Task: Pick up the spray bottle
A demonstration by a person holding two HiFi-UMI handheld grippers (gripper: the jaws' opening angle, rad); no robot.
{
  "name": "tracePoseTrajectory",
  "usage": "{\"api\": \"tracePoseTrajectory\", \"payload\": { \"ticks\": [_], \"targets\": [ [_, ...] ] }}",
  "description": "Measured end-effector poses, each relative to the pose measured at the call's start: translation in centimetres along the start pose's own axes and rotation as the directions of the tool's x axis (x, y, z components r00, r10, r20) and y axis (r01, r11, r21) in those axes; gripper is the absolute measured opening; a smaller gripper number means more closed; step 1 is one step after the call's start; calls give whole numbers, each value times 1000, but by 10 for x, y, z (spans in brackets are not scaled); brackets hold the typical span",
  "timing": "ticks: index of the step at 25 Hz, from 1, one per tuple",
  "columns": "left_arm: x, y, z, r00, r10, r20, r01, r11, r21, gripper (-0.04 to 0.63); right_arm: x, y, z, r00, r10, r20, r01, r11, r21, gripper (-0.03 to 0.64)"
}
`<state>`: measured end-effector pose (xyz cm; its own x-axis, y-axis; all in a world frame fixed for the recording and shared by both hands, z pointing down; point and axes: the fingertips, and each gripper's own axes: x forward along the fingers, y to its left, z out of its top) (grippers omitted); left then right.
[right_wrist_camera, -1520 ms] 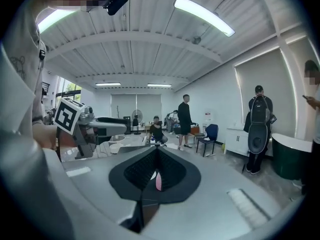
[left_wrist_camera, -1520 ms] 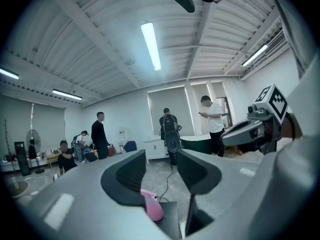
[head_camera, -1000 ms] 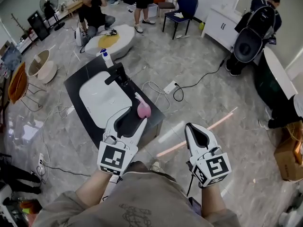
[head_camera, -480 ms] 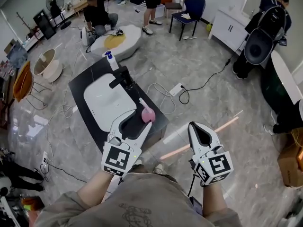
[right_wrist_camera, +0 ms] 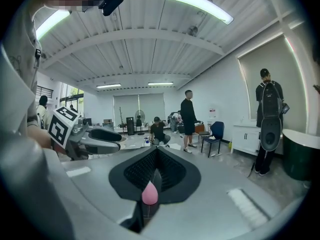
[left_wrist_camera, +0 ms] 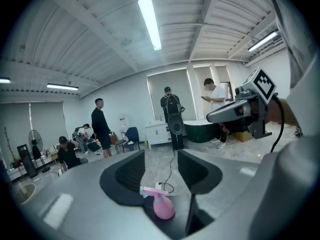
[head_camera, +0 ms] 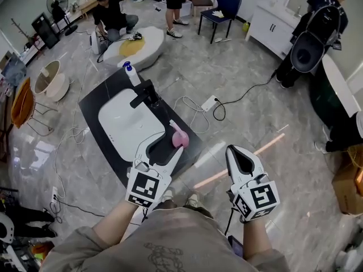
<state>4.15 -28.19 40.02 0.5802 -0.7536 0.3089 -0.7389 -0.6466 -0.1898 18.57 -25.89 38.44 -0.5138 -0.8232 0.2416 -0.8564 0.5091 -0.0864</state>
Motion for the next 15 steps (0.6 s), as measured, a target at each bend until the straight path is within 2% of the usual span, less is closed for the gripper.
{"api": "tracePoseTrajectory", "payload": {
  "ticks": [8, 15],
  "targets": [
    [28, 4, -46, 994, -57, -91, 54, 998, -39, 196, 15, 1, -24, 996, -40, -80, 42, 999, 21, 29],
    [55, 4, -103, 976, -118, -182, 103, 991, -88, 201, 39, 5, -61, 985, -38, -168, 49, 997, 62, 29]
  ]
}}
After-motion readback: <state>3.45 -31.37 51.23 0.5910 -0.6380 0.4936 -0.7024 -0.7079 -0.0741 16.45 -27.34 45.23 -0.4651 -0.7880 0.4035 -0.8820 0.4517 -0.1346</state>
